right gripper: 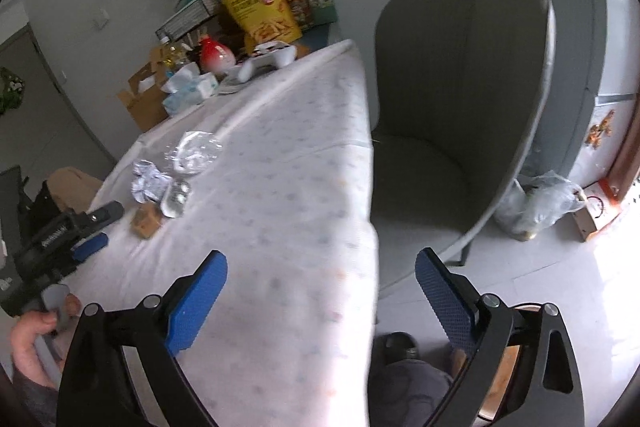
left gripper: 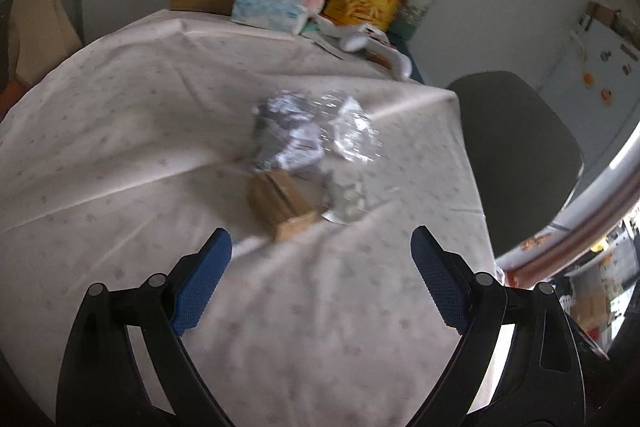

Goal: Collect trash
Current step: 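Move both open grippers back over the table toward the trash, then close the left gripper on the small brown cardboard box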

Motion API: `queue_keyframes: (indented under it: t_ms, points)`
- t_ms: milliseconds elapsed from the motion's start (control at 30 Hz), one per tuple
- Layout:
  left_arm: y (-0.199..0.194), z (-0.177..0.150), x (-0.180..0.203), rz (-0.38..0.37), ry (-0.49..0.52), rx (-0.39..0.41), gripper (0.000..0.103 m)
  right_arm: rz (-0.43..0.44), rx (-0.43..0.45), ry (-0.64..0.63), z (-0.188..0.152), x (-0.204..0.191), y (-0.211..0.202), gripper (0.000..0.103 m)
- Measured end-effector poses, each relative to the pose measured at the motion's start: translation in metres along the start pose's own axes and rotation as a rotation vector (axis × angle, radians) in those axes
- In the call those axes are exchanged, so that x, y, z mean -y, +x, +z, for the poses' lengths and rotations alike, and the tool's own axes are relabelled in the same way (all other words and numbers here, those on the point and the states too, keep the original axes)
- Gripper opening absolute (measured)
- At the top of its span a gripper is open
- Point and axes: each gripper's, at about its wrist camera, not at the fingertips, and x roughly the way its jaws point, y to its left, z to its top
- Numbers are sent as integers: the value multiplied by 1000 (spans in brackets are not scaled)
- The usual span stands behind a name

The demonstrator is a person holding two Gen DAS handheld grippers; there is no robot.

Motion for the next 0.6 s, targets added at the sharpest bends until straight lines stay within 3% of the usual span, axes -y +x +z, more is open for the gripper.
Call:
queue_keyframes:
  t_ms: [467, 600]
  points:
    - [29, 2, -33, 31, -112, -21, 70, 50, -41, -47, 4, -41, 16, 90]
    - [42, 4, -30, 29, -114, -33, 69, 43, -46, -53, 2, -42, 15, 90]
